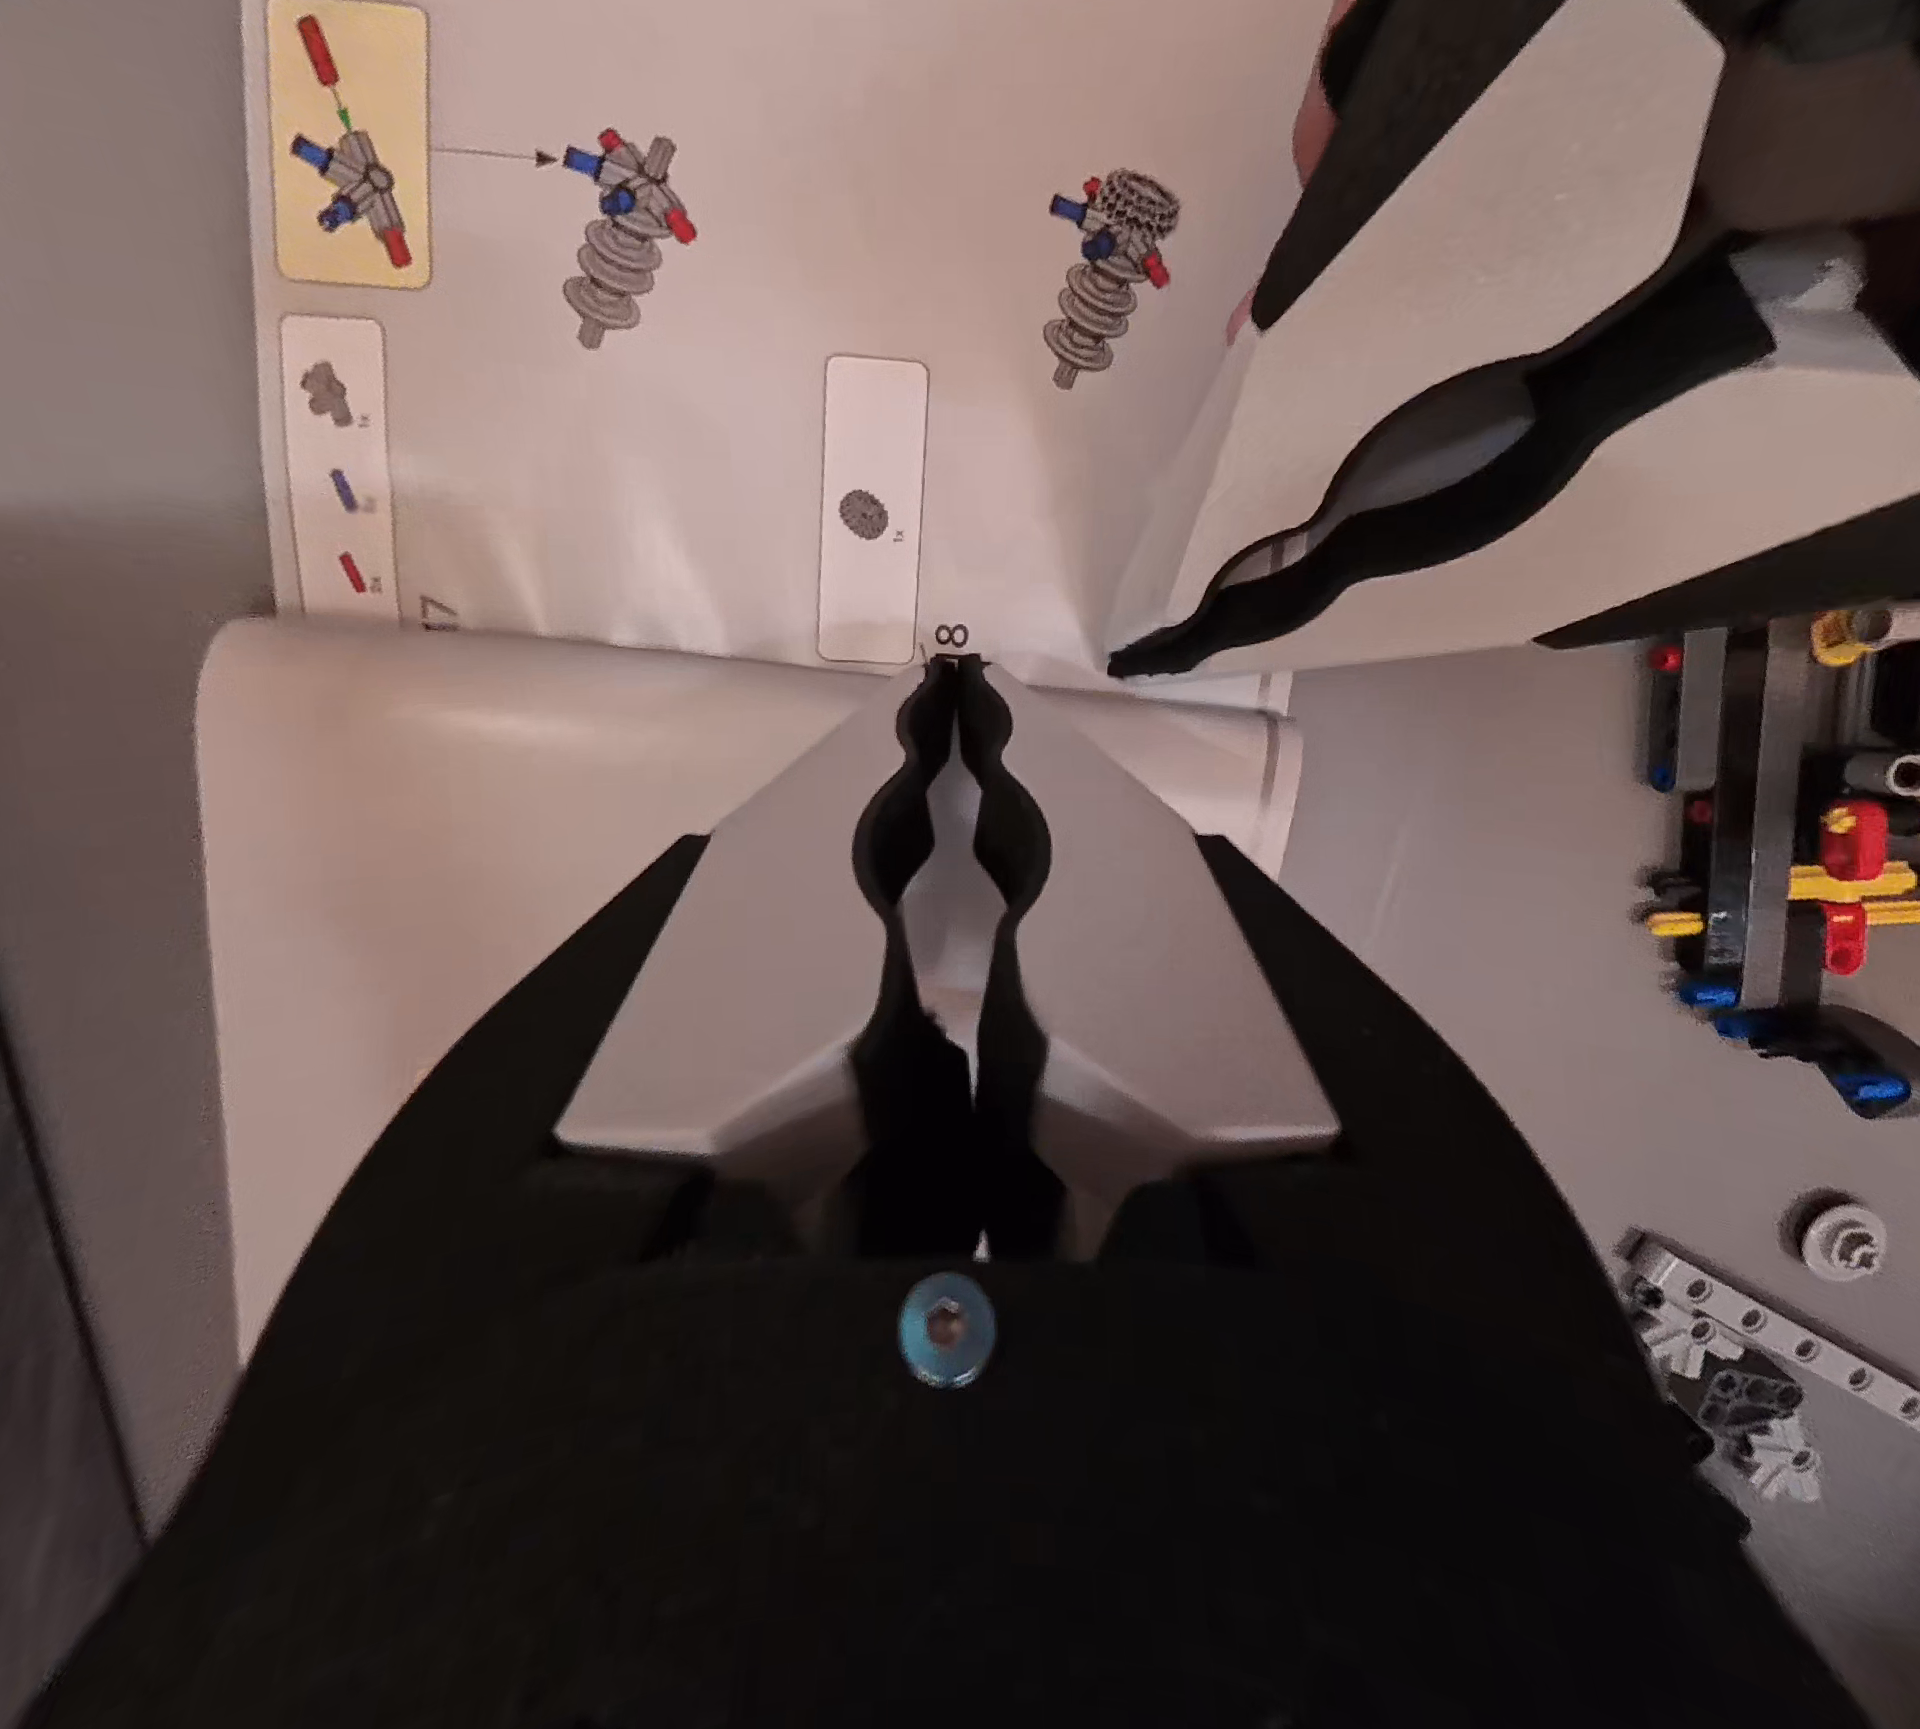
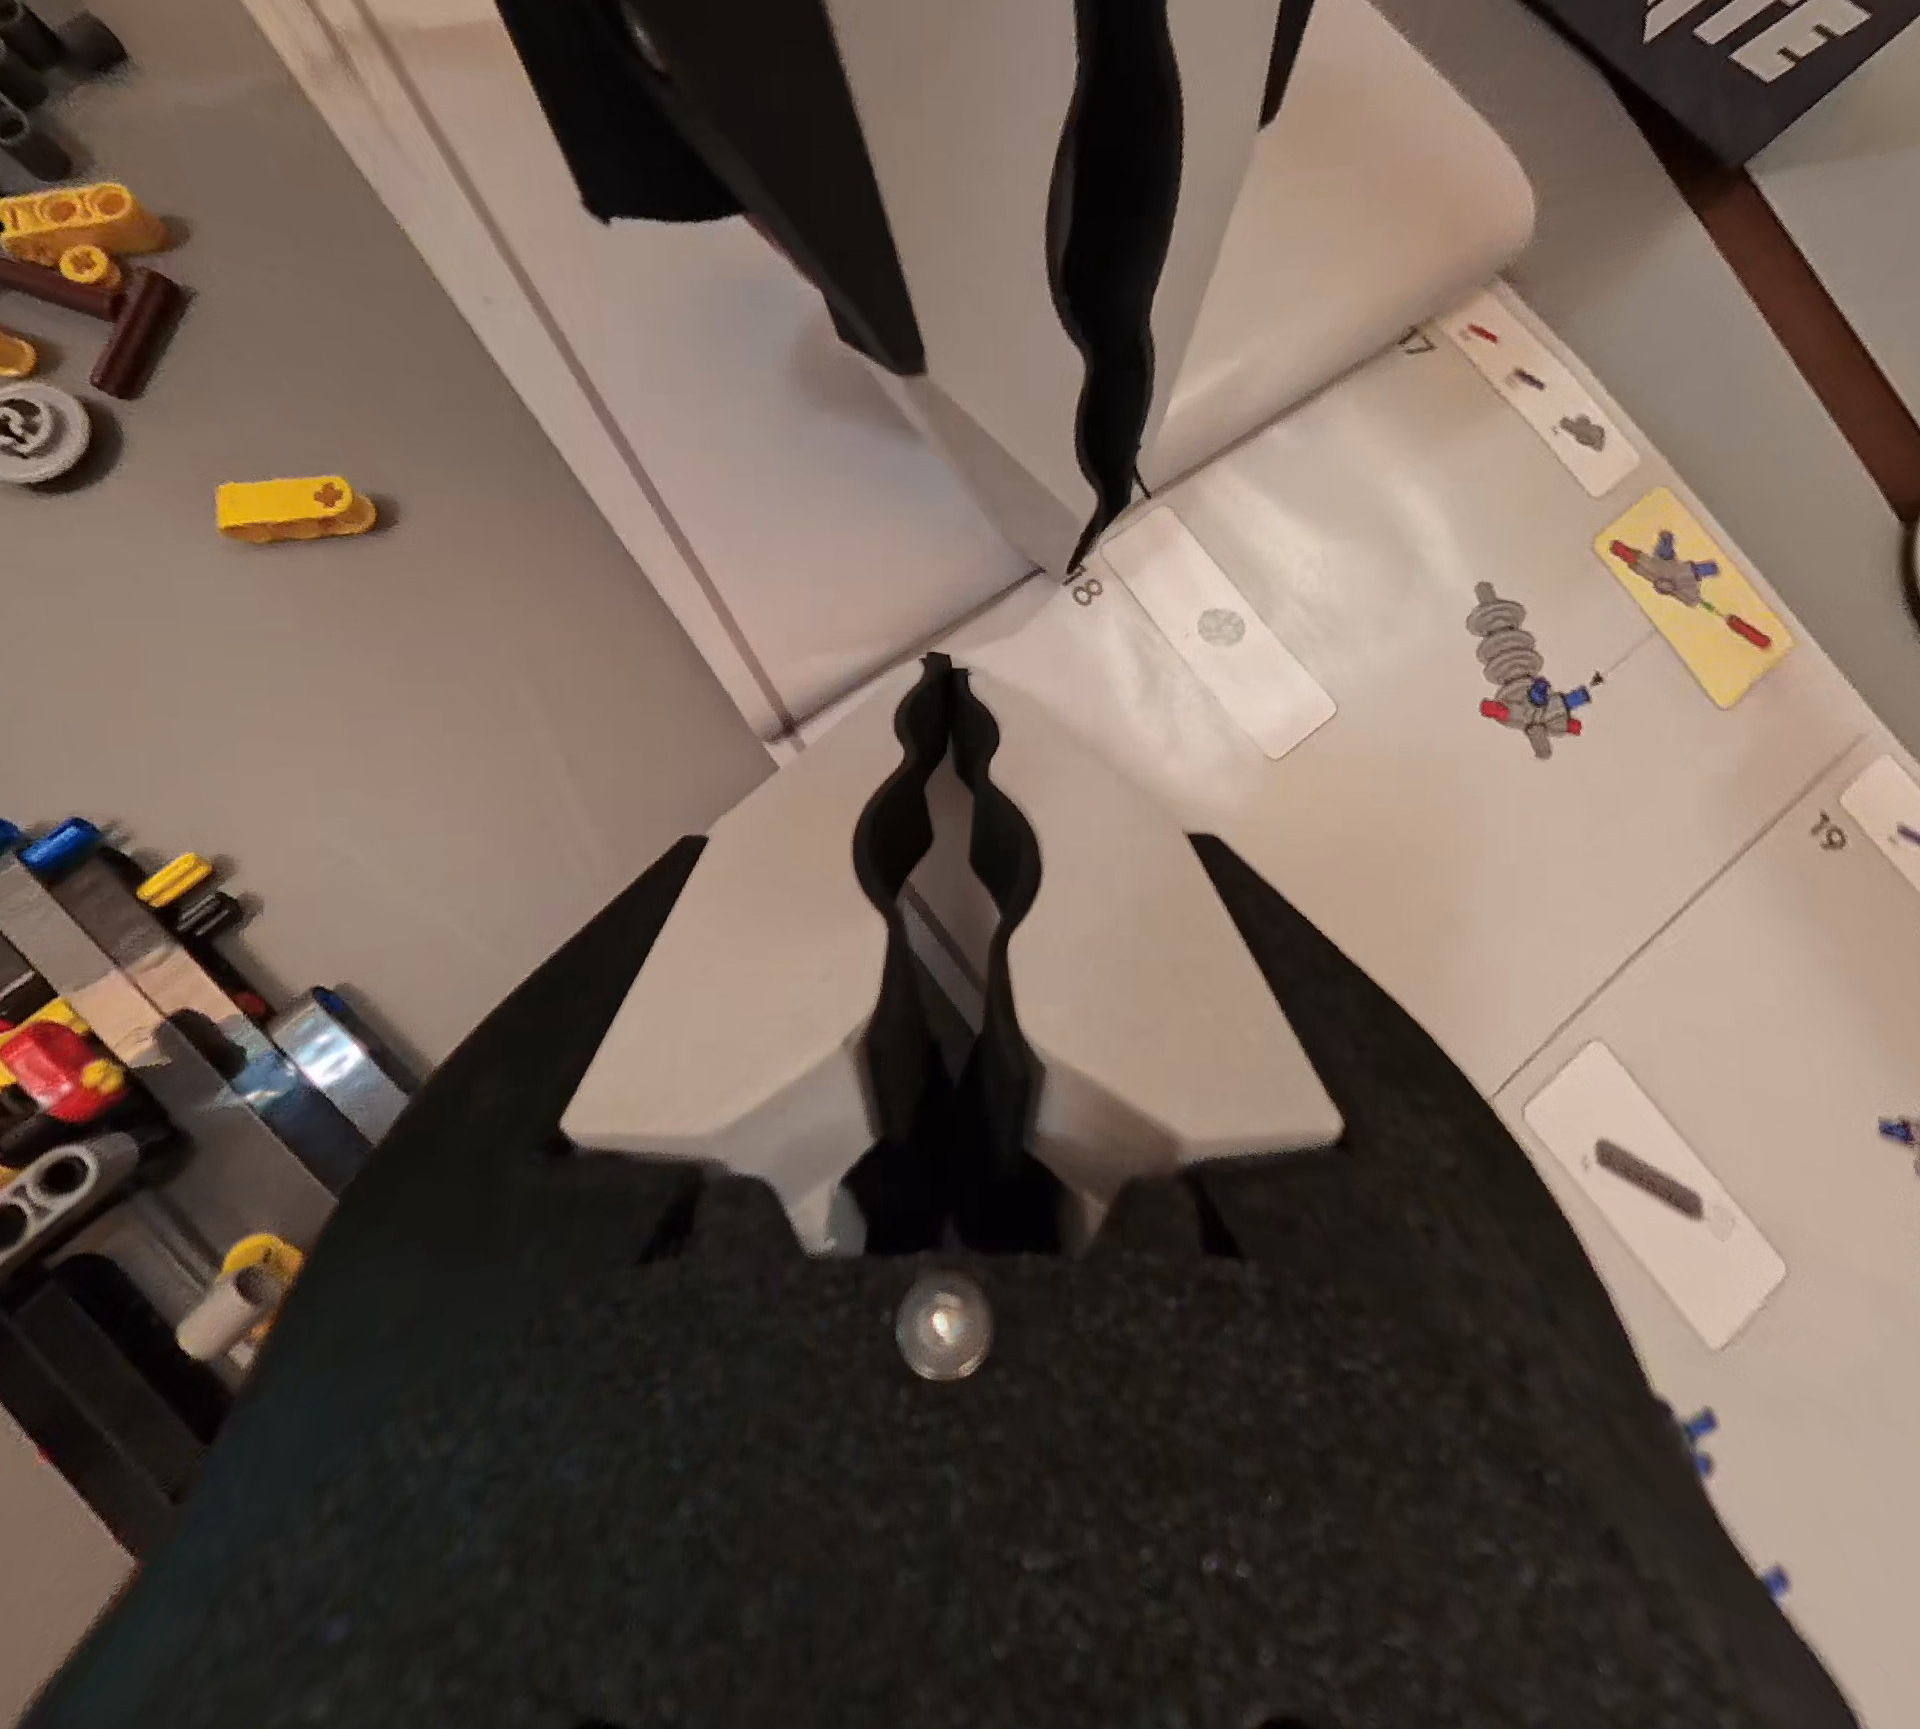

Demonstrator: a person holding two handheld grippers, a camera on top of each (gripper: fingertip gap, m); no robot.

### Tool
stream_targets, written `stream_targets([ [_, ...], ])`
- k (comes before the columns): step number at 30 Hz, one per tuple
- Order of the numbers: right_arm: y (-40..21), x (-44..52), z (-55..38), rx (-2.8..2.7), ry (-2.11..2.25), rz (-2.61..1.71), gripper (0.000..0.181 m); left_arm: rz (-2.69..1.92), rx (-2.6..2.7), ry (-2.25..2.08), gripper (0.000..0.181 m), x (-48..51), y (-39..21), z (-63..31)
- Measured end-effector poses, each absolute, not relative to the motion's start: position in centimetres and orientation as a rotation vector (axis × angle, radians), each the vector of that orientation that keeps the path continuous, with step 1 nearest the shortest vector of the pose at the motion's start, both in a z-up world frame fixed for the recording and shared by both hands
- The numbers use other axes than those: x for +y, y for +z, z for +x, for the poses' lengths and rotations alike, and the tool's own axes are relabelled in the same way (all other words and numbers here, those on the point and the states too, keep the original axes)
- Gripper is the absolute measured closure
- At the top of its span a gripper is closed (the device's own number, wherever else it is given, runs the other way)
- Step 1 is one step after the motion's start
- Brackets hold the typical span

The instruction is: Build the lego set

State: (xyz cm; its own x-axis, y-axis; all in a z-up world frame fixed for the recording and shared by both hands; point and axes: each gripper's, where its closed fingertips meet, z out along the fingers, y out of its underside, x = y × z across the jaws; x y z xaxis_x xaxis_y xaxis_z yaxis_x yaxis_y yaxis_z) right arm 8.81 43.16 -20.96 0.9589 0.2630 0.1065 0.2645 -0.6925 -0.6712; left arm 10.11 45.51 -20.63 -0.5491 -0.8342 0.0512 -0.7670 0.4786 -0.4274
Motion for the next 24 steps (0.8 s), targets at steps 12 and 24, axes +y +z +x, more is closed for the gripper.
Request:
stream_targets([
  [12, -20.9, 43.3, 8.8, -0.326, -0.027, -2.383, 0.181, -1.398, 2.304, -0.614, 0.181, 47.1, -20.7, 8.9],
  [24, -19.9, 43.8, 7.3, -0.518, 0.021, -2.293, 0.181, -1.485, 2.222, -0.702, 0.181, 47.4, -21.1, 8.3],
])
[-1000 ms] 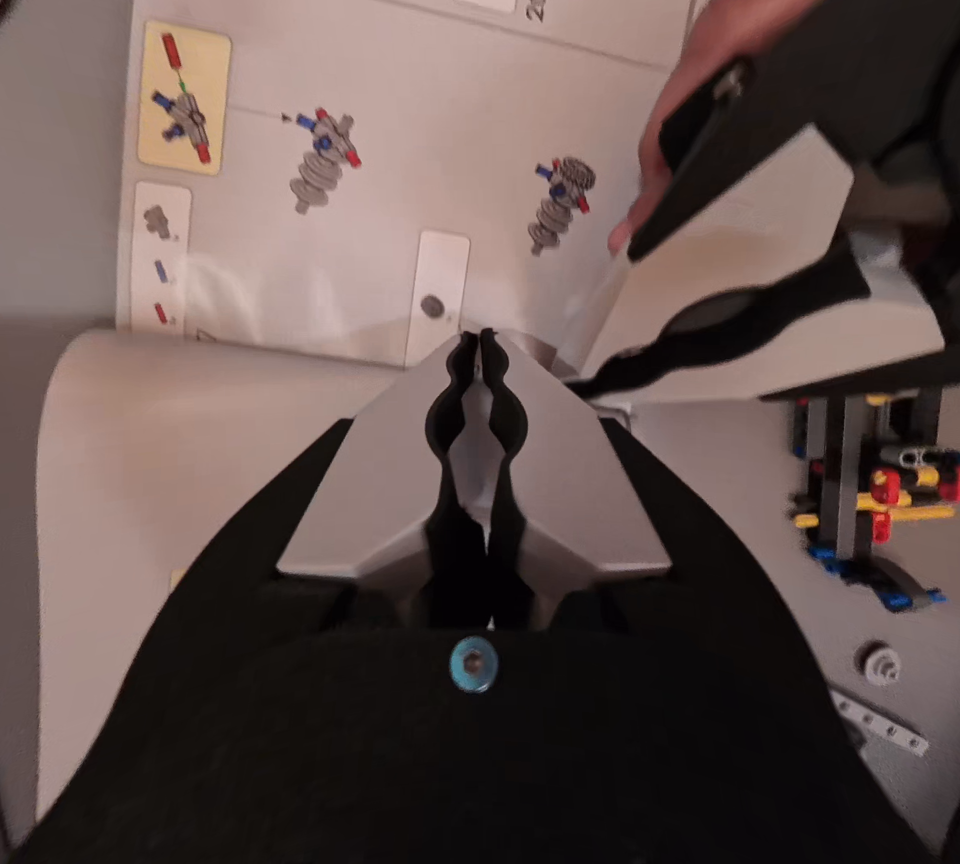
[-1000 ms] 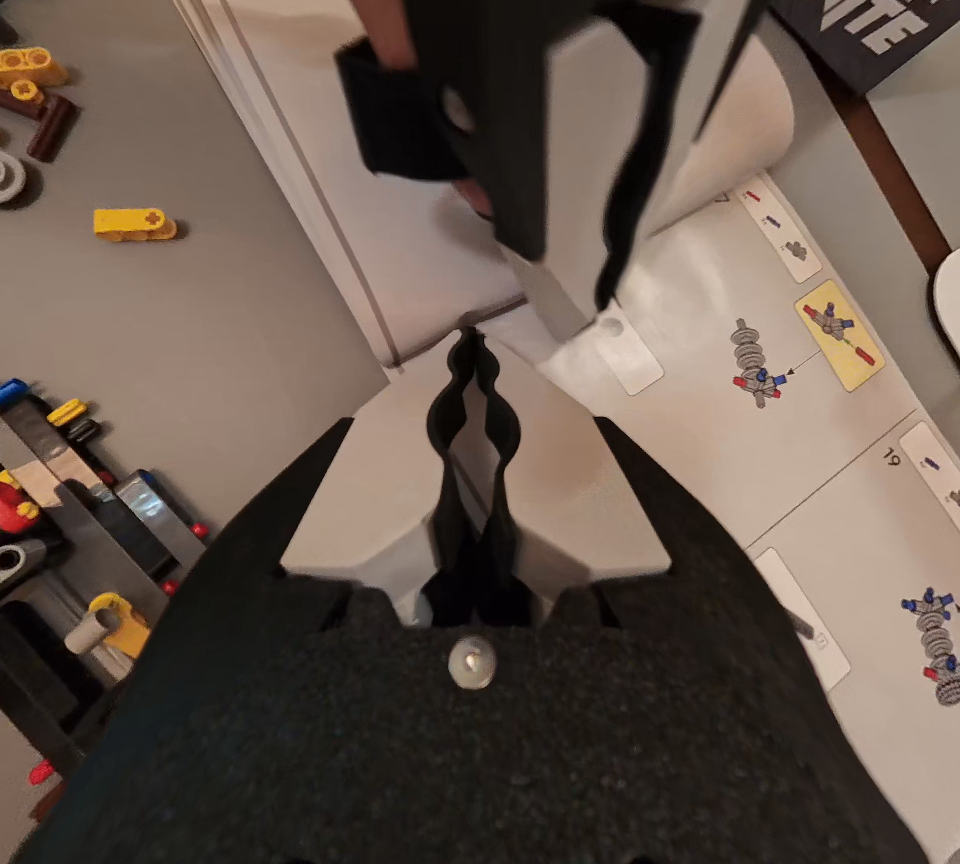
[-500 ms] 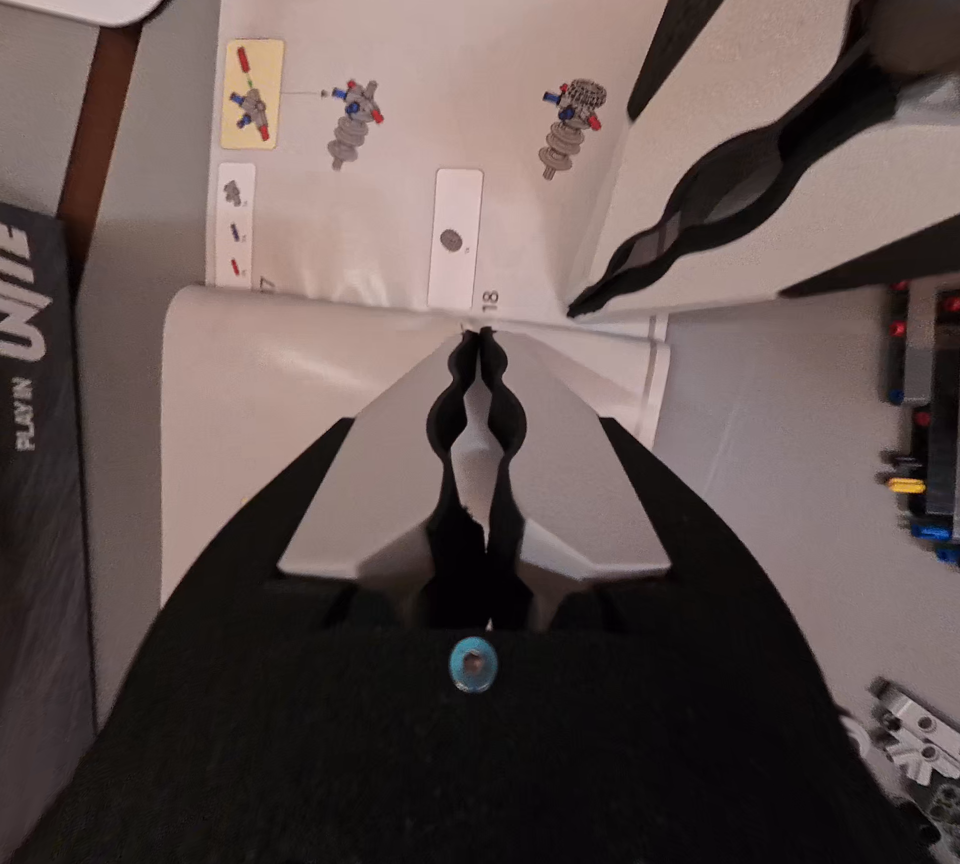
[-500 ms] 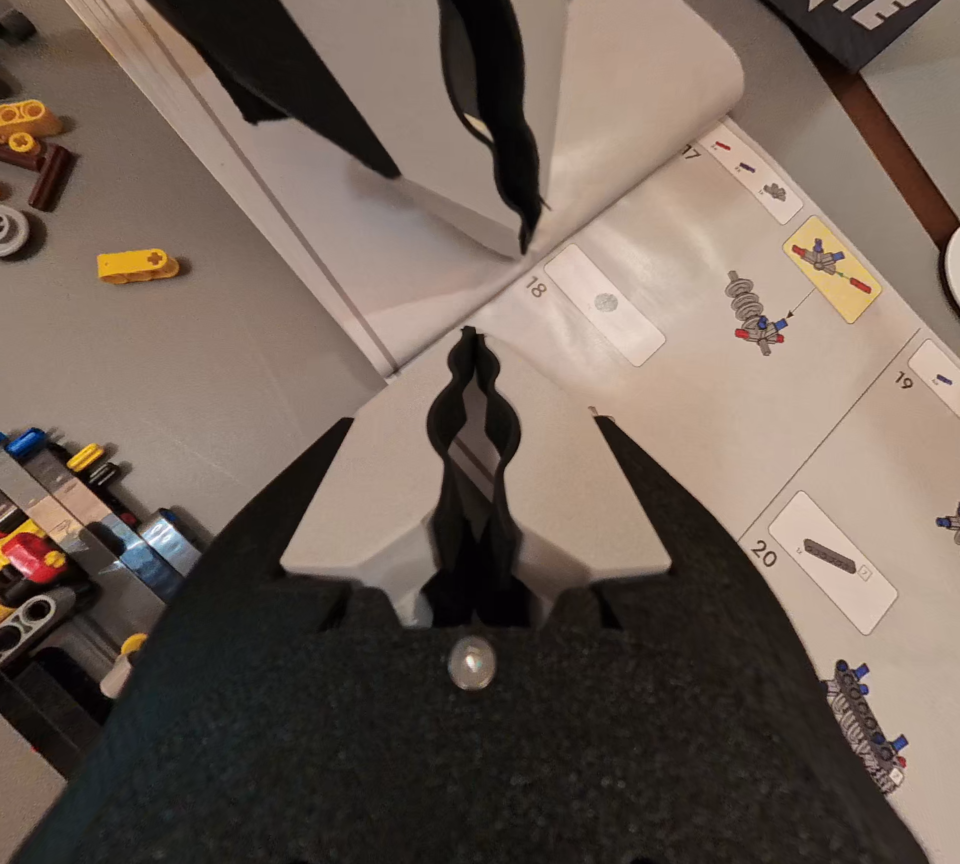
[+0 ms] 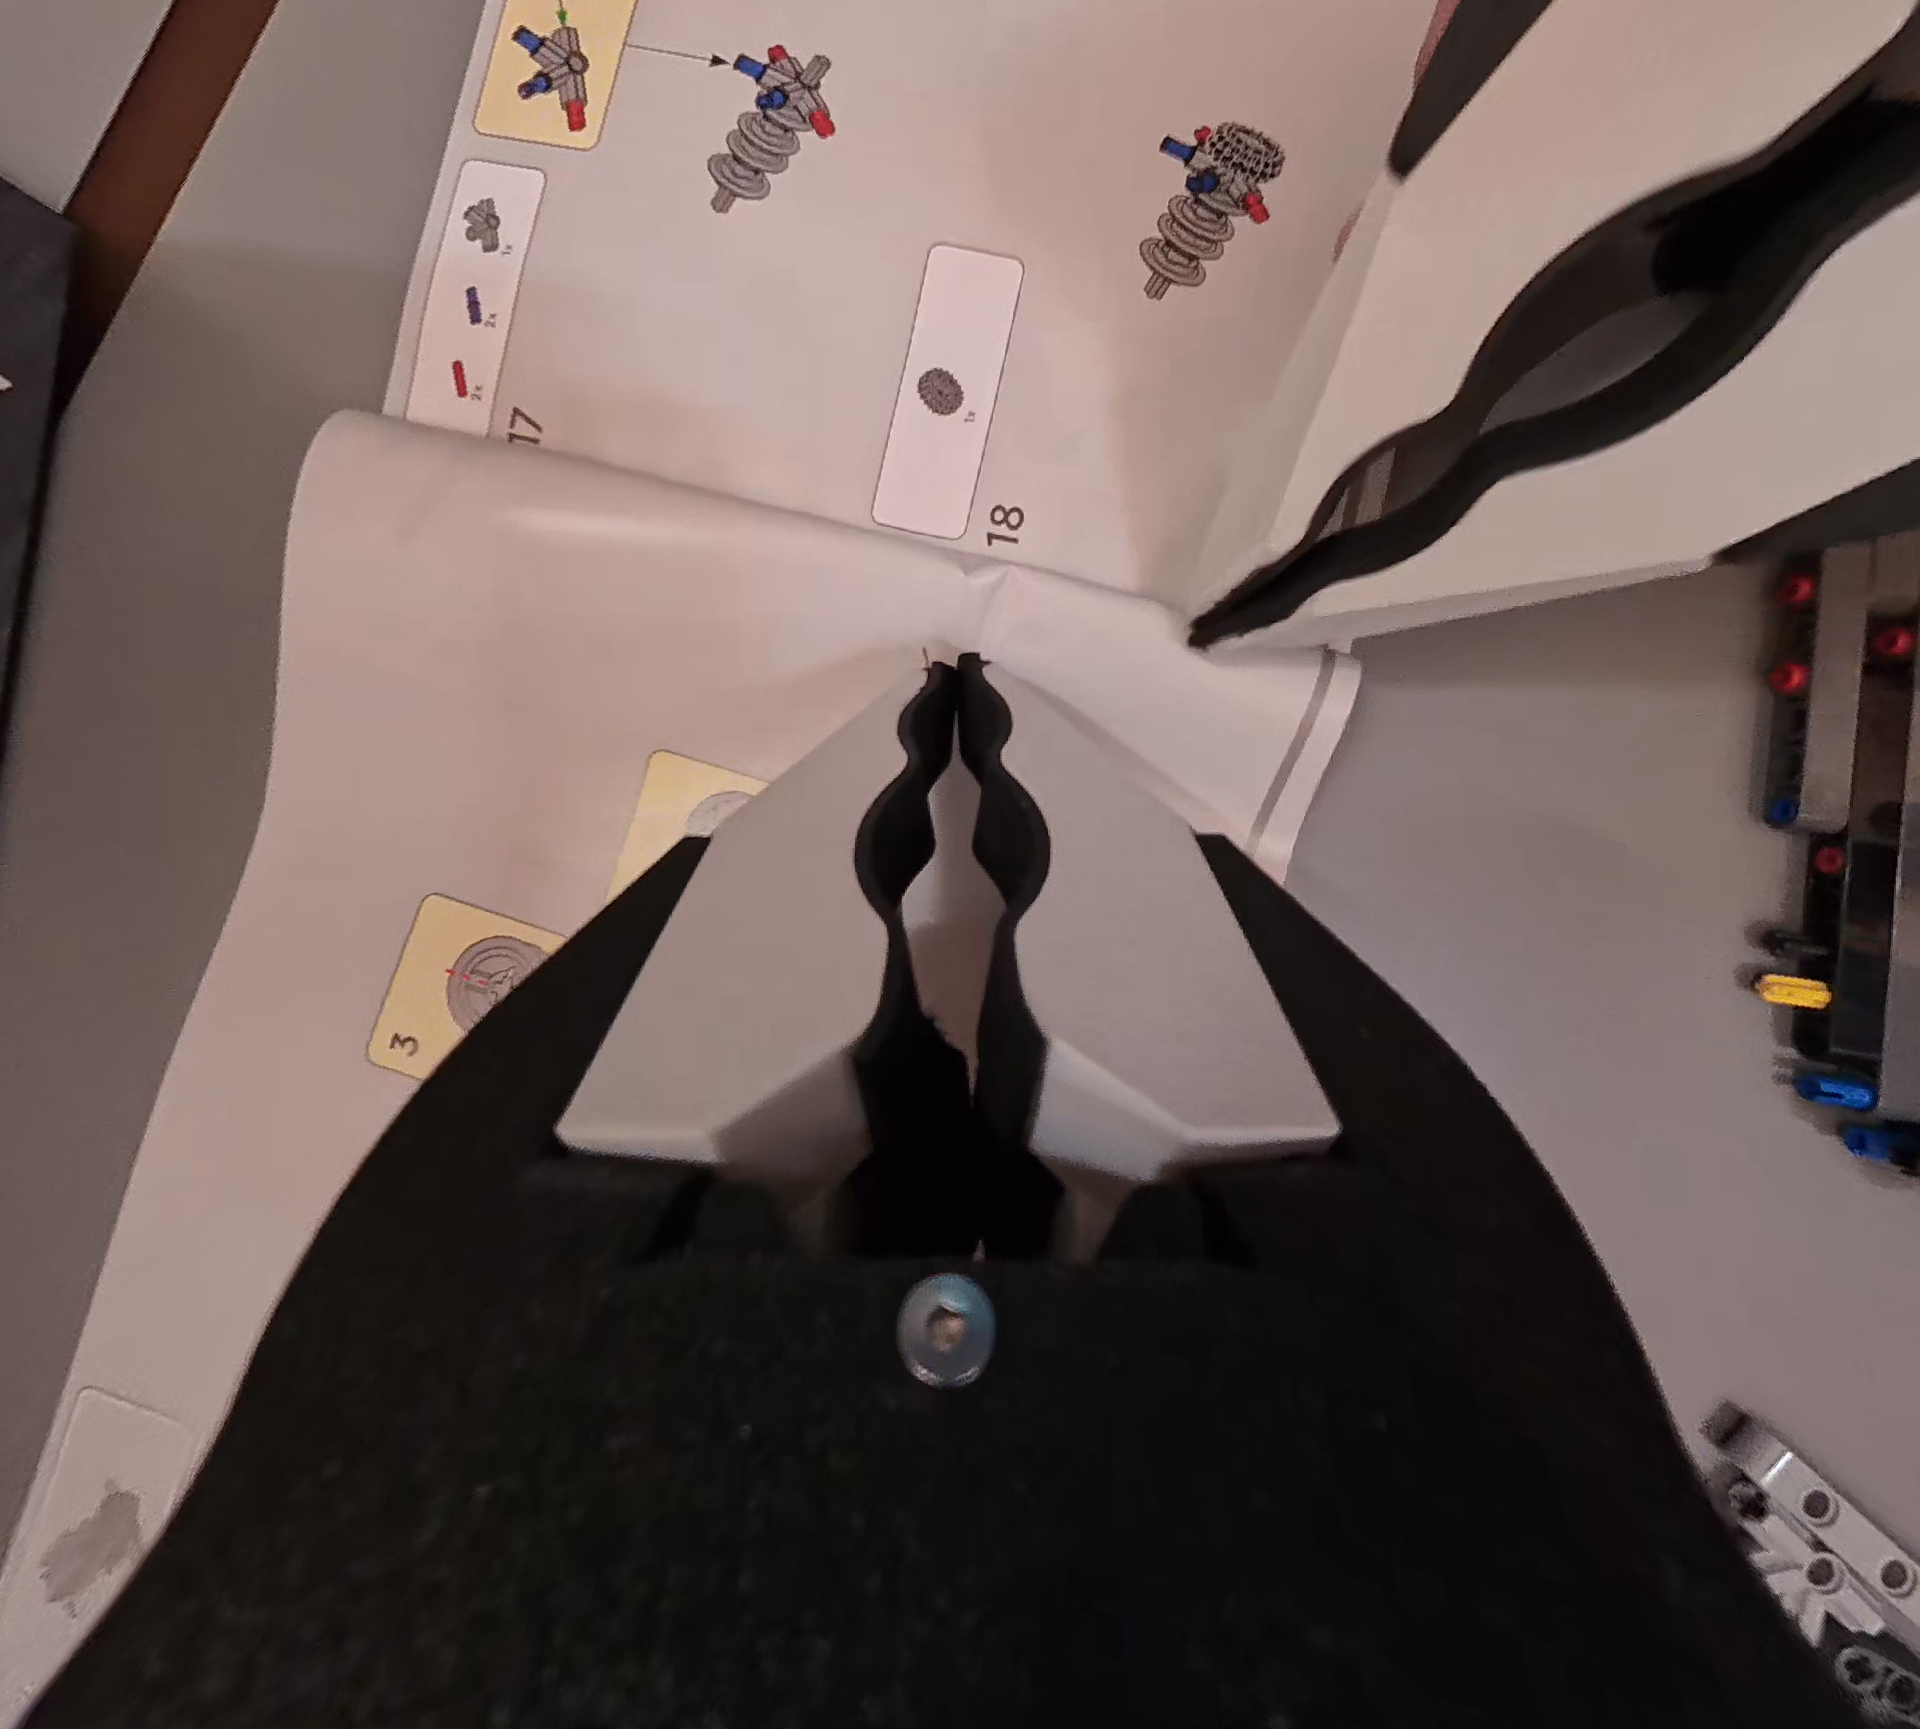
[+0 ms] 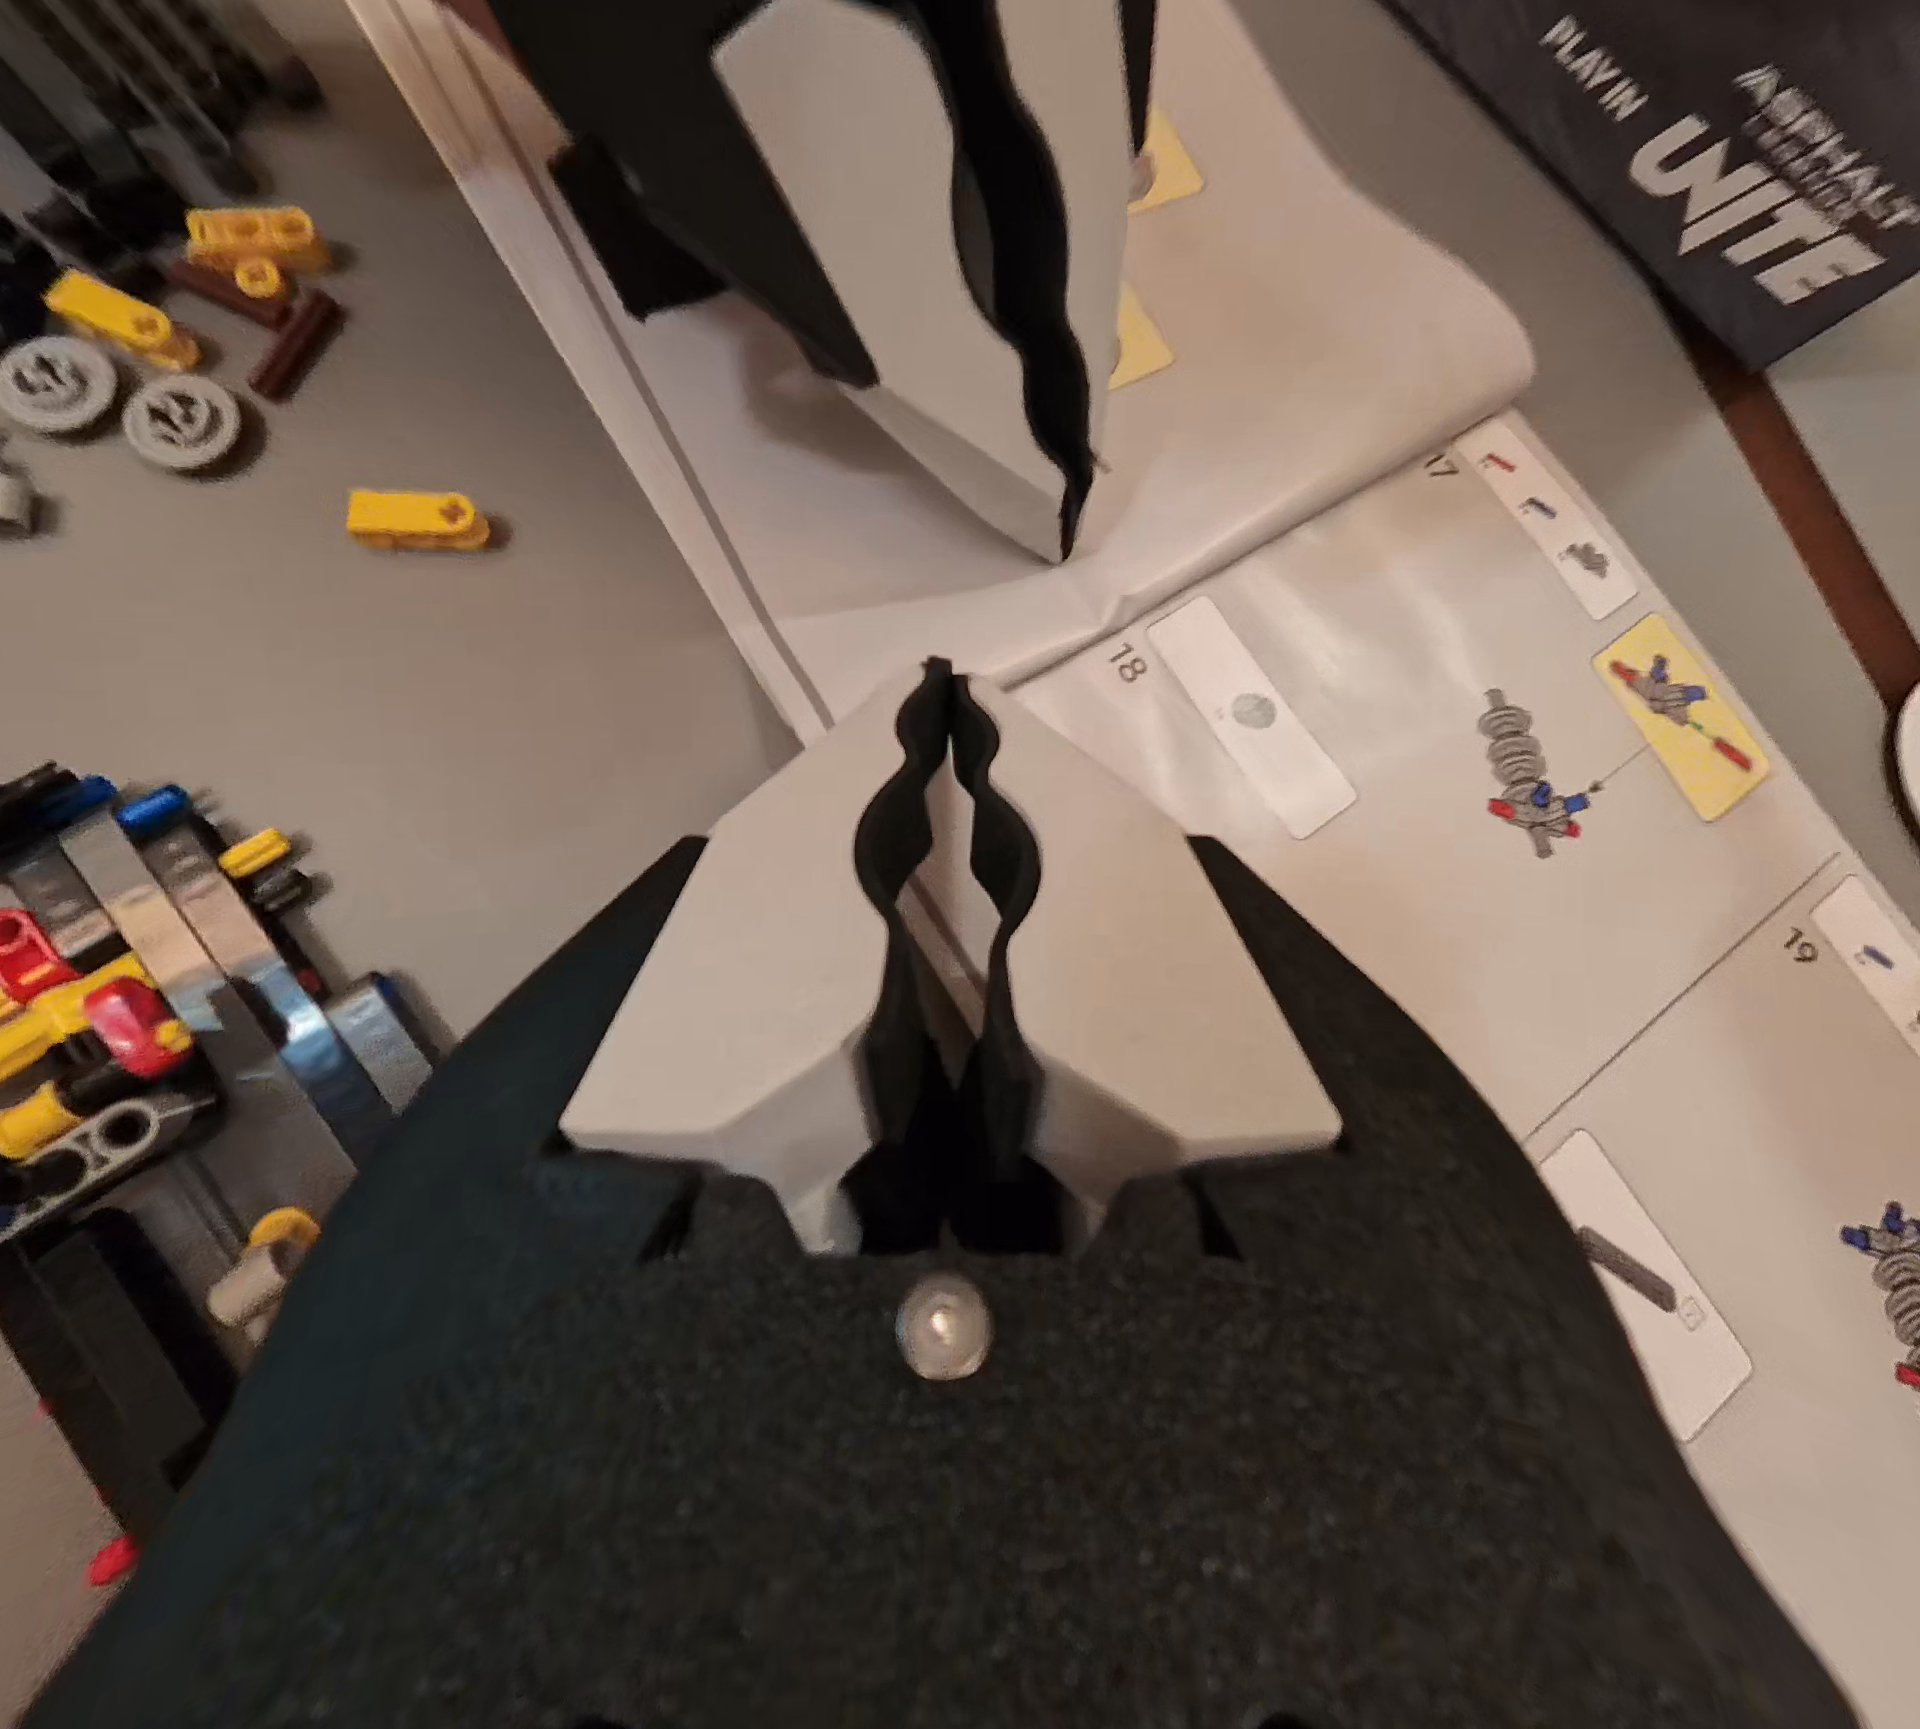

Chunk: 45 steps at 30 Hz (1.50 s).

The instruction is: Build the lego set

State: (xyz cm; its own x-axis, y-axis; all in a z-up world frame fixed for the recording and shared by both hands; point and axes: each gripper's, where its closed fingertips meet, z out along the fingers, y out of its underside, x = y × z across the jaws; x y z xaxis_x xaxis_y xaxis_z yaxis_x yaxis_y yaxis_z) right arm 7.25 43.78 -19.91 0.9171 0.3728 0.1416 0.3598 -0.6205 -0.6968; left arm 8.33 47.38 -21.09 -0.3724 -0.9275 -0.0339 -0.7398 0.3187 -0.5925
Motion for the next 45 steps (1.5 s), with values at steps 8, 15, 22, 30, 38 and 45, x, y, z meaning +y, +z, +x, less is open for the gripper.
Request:
stream_targets([
  [8, -20.7, 43.6, 7.4, -0.517, 0.009, -2.350, 0.181, -1.688, 1.965, -0.859, 0.179, 50.1, -18.7, 11.6],
  [15, -20.7, 43.6, 7.4, -0.482, -0.012, -2.355, 0.181, -1.705, 2.062, -0.758, 0.180, 50.2, -20.7, 14.2],
  [22, -20.7, 43.6, 7.5, -0.421, 0.019, -2.368, 0.181, -1.651, 2.012, -0.789, 0.181, 50.8, -20.1, 13.2],
  [30, -20.7, 43.6, 7.5, -0.415, 0.012, -2.367, 0.181, -1.732, 1.952, -0.799, 0.181, 51.4, -20.4, 13.2],
  [38, -20.7, 43.6, 7.5, -0.420, -0.009, -2.383, 0.181, -1.801, 1.911, -0.763, 0.181, 51.2, -20.8, 13.2],
  [45, -20.6, 44.1, 7.6, -0.363, 0.029, -2.353, 0.181, -1.794, 1.856, -0.730, 0.181, 50.6, -20.8, 14.8],
])
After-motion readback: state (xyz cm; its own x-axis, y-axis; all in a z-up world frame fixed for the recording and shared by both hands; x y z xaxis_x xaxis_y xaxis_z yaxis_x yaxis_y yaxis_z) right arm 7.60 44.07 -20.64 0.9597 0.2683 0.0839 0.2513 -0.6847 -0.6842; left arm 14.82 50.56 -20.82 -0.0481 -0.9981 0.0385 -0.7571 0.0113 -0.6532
